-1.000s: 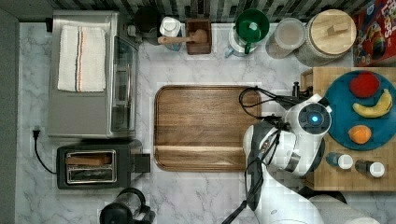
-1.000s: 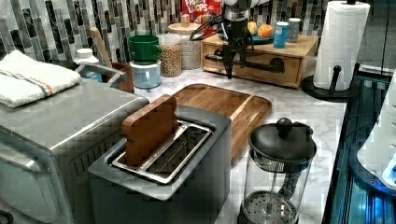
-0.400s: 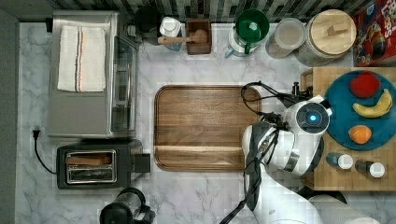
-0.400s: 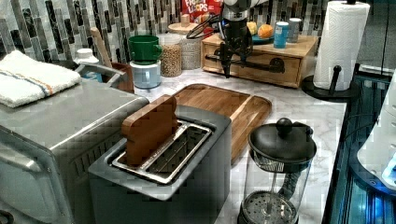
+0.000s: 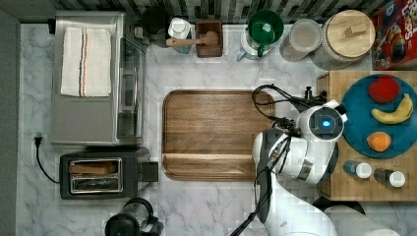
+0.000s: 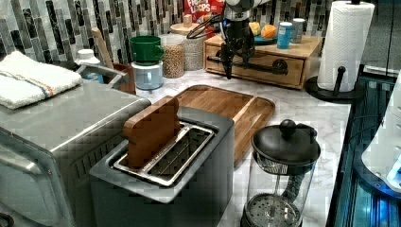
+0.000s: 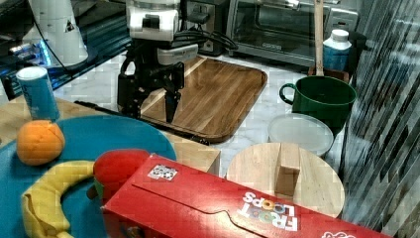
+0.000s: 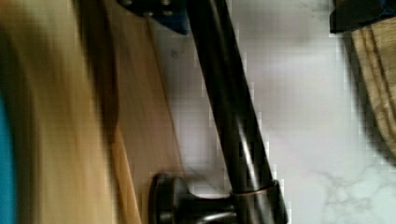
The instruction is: Open the drawer.
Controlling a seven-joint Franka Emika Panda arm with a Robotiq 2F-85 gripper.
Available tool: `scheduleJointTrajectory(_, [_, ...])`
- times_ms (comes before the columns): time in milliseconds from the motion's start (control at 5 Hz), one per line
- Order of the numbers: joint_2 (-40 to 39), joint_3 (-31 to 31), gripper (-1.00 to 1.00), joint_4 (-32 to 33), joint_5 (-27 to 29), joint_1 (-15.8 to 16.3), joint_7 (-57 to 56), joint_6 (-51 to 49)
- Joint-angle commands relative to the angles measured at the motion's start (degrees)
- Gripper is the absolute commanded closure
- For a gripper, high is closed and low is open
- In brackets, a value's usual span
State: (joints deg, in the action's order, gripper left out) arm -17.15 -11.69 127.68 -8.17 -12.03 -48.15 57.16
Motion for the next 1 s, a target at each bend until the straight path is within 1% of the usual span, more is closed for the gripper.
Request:
scheduleJointTrajectory(200, [2.3,13.0,-1.0,1.6,2.1,13.3,10.7,-3.0])
scheduleJointTrajectory(400, [2.5,9.7,-1.0,1.5,3.7,17.6,12.0,-3.6])
scheduleJointTrajectory(600, [2.5,12.7,-1.0,1.5,2.4,14.6,12.9,-3.7])
scheduleJointTrajectory(1000, [2.6,11.7,-1.0,1.5,2.8,15.6,12.6,-3.7])
